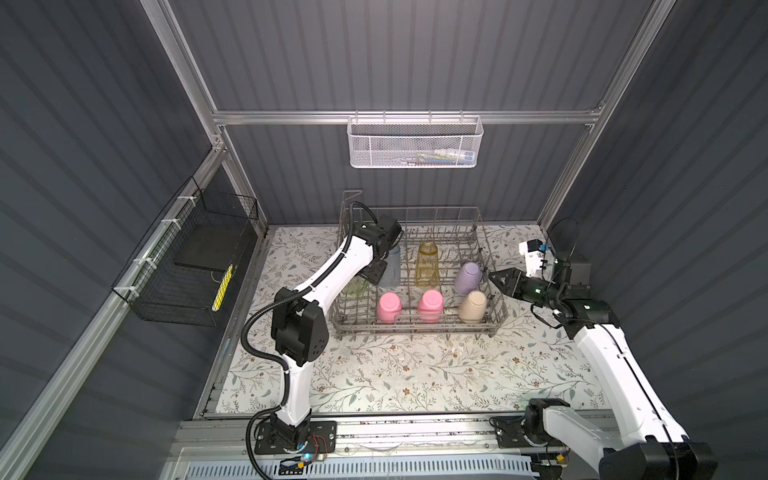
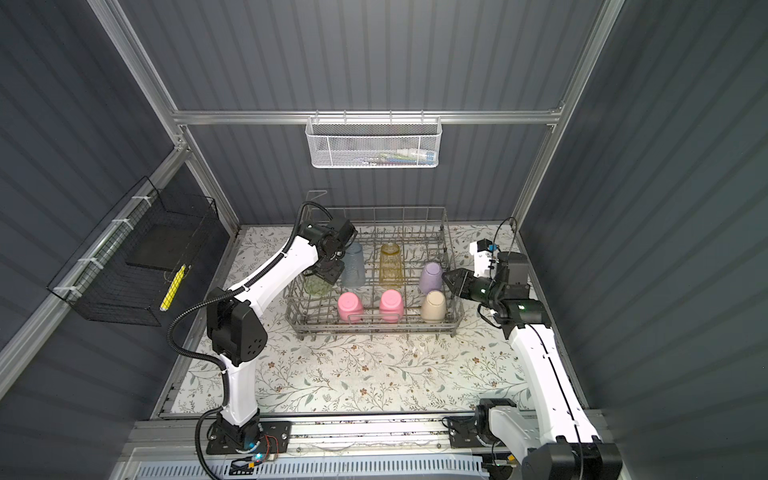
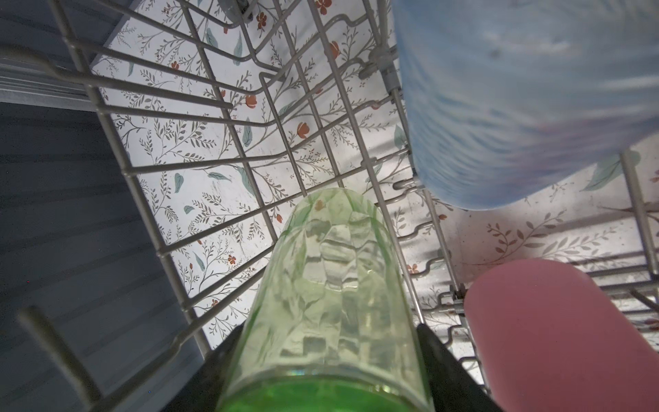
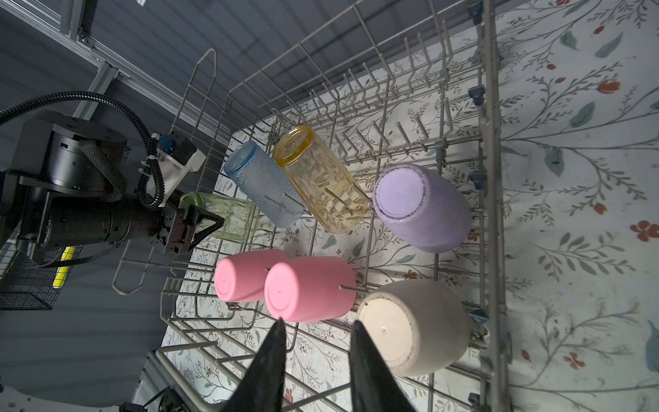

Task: Load cups into a dish rack
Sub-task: Place the cup upside down at the dish rack.

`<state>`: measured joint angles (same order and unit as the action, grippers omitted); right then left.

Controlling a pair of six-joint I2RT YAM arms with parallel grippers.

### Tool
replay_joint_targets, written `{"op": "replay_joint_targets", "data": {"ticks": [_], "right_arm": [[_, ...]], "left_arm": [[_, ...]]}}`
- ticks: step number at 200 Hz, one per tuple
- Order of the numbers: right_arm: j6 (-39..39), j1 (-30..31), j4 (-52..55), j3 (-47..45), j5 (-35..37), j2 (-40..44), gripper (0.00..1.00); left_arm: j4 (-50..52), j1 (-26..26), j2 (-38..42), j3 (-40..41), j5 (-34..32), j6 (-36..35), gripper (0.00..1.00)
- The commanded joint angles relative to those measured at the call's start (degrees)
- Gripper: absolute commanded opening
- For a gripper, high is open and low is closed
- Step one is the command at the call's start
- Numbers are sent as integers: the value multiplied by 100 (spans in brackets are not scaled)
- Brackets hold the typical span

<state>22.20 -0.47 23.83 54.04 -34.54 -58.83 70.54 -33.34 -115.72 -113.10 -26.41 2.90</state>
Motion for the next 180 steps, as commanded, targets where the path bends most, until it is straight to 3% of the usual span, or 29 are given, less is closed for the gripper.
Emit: {"op": "replay_joint_targets", "data": {"ticks": [1,180], "right_arm": [[-64,-23,-11,-43,-87,-41,32],[11,-23,-23,-8,-271,-108,33]], "left_arm": [[0,-23,52,199,50,160,56],[-198,-23,401,465,-545,332,70]]}}
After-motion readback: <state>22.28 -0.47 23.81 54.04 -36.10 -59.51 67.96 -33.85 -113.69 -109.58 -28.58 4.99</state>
